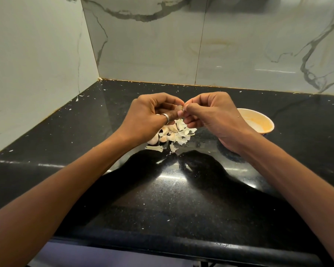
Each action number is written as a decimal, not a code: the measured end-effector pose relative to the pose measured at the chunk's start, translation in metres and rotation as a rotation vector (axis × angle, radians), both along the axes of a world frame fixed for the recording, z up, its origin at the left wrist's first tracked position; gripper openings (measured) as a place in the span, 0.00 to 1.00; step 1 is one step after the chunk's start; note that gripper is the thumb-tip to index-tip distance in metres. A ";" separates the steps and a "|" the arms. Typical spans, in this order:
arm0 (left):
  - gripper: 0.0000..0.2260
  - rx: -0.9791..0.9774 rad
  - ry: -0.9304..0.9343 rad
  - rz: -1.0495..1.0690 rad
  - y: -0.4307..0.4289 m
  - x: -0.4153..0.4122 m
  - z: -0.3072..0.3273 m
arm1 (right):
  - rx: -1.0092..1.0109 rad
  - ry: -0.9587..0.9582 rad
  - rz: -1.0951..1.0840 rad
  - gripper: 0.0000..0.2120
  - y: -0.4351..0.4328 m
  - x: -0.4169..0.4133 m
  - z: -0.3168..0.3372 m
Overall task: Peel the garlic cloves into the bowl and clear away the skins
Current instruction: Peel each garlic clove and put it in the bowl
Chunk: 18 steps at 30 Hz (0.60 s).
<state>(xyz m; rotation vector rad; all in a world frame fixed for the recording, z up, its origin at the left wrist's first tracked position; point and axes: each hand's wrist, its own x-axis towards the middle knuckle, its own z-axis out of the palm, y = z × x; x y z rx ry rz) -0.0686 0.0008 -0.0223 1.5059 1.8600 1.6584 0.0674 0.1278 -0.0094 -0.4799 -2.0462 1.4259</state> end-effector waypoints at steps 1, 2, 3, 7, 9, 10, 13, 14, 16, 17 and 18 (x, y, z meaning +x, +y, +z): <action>0.09 -0.003 -0.003 -0.005 0.000 0.000 0.001 | 0.015 -0.010 -0.003 0.05 0.001 0.000 0.000; 0.09 -0.008 -0.008 -0.010 0.000 0.000 0.002 | 0.026 -0.018 -0.005 0.05 0.001 0.000 0.000; 0.09 -0.012 -0.017 -0.013 0.000 0.000 0.002 | 0.032 -0.024 -0.007 0.05 0.001 0.000 0.001; 0.09 -0.004 -0.090 -0.022 0.001 0.001 0.003 | 0.024 -0.023 -0.029 0.05 0.004 0.002 0.003; 0.09 0.009 -0.126 -0.030 0.000 0.000 0.004 | 0.024 -0.021 -0.043 0.05 0.004 0.003 0.004; 0.09 0.012 -0.136 -0.032 0.000 0.000 0.004 | 0.024 -0.020 -0.044 0.05 0.004 0.003 0.005; 0.10 0.016 -0.168 -0.024 0.001 0.001 0.003 | 0.020 -0.024 -0.044 0.05 0.002 0.003 0.005; 0.10 0.019 -0.187 -0.020 0.001 0.001 0.003 | 0.017 -0.023 -0.043 0.05 0.002 0.003 0.005; 0.09 0.032 -0.227 -0.013 0.002 0.001 0.003 | 0.011 -0.021 -0.040 0.05 0.001 0.004 0.005; 0.09 0.039 -0.245 -0.007 0.002 0.001 0.003 | 0.010 -0.021 -0.041 0.05 0.001 0.004 0.006; 0.09 0.043 -0.263 0.000 0.002 0.001 0.004 | 0.011 -0.021 -0.043 0.05 0.001 0.004 0.006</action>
